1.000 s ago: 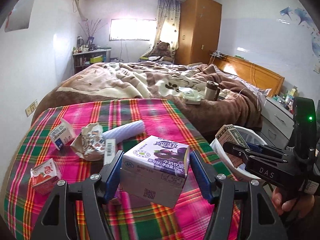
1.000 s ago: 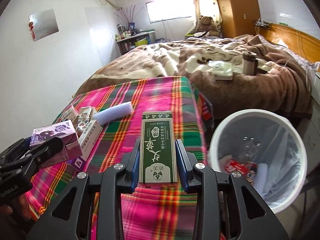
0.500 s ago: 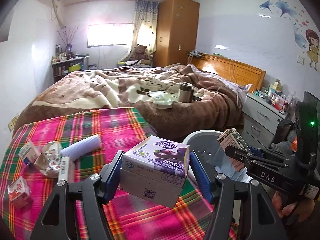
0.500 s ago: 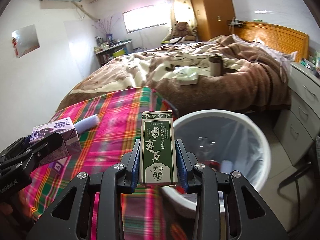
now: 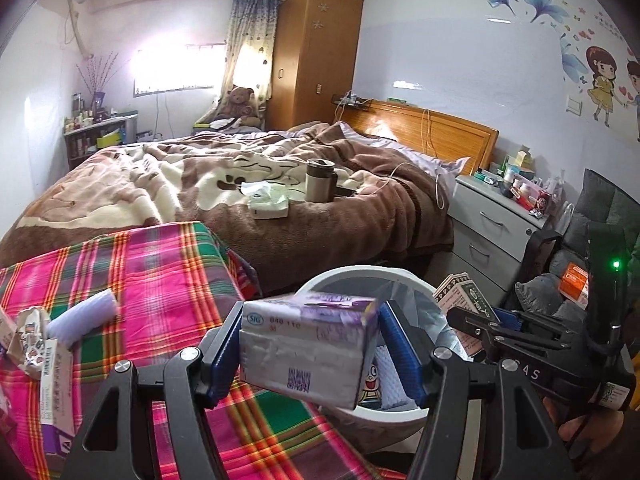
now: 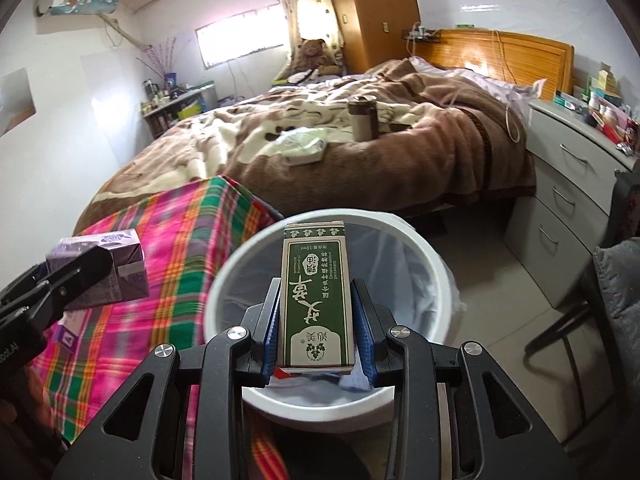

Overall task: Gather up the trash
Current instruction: 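Carry purple carton and green box over the white bin and open both grippers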

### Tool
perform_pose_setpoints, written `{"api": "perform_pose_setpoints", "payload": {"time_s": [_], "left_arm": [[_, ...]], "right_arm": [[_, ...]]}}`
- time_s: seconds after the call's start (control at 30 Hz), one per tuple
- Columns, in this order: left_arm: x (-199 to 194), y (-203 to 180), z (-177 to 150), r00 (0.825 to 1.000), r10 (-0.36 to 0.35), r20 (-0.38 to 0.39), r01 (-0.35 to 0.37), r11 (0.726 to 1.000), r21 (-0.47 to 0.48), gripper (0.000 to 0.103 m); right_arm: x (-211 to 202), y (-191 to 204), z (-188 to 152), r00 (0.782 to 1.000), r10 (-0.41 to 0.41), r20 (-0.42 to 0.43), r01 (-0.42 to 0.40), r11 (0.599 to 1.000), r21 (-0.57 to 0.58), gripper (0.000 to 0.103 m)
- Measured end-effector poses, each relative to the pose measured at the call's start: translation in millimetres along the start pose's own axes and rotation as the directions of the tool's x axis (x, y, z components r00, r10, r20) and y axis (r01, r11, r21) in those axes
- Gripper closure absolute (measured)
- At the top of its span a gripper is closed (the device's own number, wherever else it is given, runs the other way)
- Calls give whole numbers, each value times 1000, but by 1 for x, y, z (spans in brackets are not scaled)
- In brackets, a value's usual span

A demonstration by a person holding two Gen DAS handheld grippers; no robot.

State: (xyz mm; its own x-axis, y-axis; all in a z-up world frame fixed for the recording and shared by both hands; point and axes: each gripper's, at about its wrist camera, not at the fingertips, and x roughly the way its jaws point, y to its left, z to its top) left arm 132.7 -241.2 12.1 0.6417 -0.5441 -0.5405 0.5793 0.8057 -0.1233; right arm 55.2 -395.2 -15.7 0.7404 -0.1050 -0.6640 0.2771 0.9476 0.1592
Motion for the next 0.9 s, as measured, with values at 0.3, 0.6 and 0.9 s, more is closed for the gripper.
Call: {"api": "perform_pose_setpoints", "payload": {"time_s": [0.3, 0.6, 0.9], "left_arm": [[28, -20, 0, 999, -11, -41, 12, 1000, 24, 38], [36, -14, -17, 995, -5, -96, 8, 999, 34, 41], [37, 4, -36, 990, -9, -142, 5, 1000, -25, 41]], "right_arm": [[12, -21, -2, 999, -29, -33, 30, 999, 28, 69], [13, -26, -12, 999, -7, -51, 10, 998, 54, 69], [22, -25, -15, 995, 31, -92, -26, 998, 50, 69]]}}
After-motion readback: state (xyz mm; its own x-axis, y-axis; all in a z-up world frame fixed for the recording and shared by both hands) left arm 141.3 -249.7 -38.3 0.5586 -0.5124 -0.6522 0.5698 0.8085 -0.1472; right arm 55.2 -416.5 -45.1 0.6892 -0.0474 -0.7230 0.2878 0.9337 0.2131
